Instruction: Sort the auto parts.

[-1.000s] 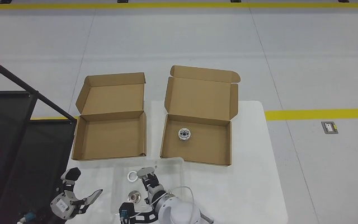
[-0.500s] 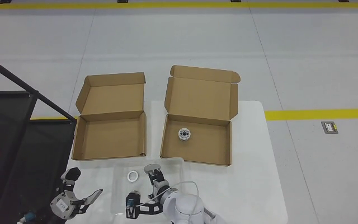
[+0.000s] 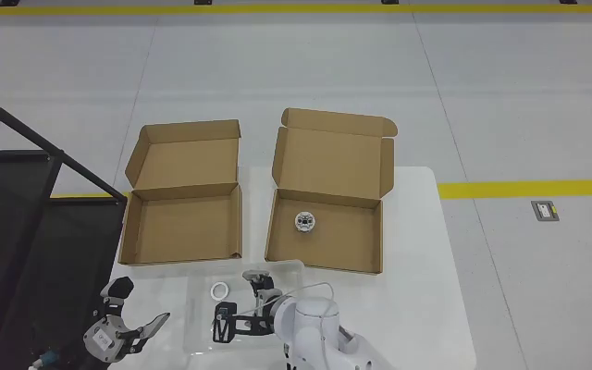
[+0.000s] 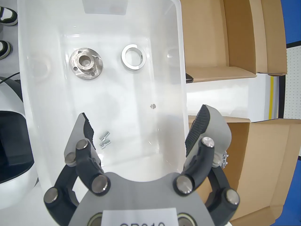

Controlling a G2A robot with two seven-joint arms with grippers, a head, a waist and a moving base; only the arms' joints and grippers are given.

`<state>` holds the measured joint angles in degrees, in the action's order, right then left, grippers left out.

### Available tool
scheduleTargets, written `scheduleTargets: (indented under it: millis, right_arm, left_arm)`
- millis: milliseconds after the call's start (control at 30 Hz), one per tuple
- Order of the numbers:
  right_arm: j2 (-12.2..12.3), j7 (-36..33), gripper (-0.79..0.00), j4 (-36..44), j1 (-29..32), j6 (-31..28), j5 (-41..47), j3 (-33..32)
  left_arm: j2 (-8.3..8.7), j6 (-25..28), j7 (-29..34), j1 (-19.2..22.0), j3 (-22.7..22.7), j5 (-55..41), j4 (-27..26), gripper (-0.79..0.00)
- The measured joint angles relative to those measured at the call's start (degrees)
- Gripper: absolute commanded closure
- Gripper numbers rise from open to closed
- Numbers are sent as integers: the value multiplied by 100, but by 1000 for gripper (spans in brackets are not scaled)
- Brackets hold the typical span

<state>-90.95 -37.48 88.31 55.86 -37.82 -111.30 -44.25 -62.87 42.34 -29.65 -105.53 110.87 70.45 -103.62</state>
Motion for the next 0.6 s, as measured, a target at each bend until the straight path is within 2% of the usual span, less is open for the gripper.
scheduleTargets:
  millis: [133,500,600]
  right_arm:
    - [-19,-172,-785,49,68,310,201,-128]
    - [-8,-123,-785,13,119,302,80,-75]
    - [-32,-461,-785,22,185,460,13,-5]
  left_arm:
    - [0,0,0,0,0,0,0,-785]
    - [0,0,0,0,0,0,0,-785]
    - [0,0,0,0,0,0,0,-785]
